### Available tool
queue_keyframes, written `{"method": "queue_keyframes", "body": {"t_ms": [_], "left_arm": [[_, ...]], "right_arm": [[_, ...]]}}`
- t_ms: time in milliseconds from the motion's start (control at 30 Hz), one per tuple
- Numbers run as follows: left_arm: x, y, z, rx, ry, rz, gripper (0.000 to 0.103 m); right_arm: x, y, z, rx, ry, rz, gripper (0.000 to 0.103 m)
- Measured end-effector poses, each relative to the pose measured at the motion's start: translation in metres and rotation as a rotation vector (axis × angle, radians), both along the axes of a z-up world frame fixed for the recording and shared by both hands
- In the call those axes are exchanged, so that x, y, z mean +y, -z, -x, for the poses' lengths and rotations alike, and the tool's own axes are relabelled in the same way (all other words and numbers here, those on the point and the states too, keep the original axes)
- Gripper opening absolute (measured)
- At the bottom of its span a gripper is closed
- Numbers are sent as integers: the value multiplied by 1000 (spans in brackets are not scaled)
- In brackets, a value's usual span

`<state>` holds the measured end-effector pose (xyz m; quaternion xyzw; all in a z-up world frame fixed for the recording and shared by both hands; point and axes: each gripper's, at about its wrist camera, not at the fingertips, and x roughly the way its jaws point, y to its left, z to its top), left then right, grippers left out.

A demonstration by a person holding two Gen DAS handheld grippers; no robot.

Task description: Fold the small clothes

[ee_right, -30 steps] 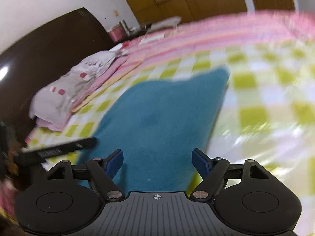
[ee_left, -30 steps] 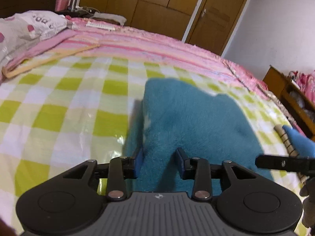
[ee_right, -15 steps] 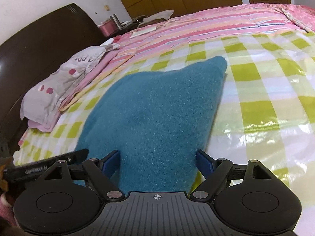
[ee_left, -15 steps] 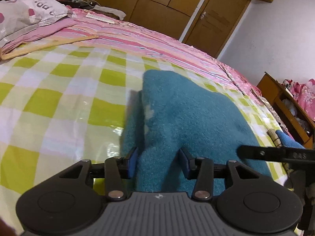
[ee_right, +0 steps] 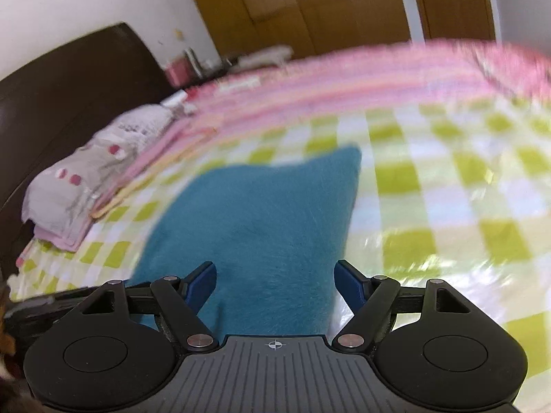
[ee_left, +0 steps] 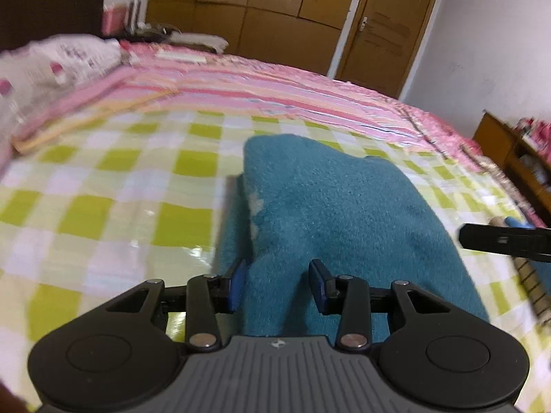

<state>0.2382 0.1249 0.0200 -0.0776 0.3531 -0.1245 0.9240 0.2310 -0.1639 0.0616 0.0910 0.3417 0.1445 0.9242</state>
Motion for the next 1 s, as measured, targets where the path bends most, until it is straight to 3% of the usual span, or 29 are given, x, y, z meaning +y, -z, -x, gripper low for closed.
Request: {"method": "queue_keyframes", "body": {"t_ms": [200, 333, 500, 1000], "left_arm": [[-15, 9, 11, 50, -15, -123, 45], [-19, 9, 17, 56, -28, -150, 45], [-21, 6, 25, 61, -44, -158, 45], [-36, 1, 64, 90, -67, -220, 45]], "right_arm": [[27, 23, 13, 72, -93, 98, 75], [29, 28, 11, 101, -50, 97, 77], [31, 8, 28, 43, -77, 100, 76], [28, 7, 75, 64, -84, 80, 76]]}}
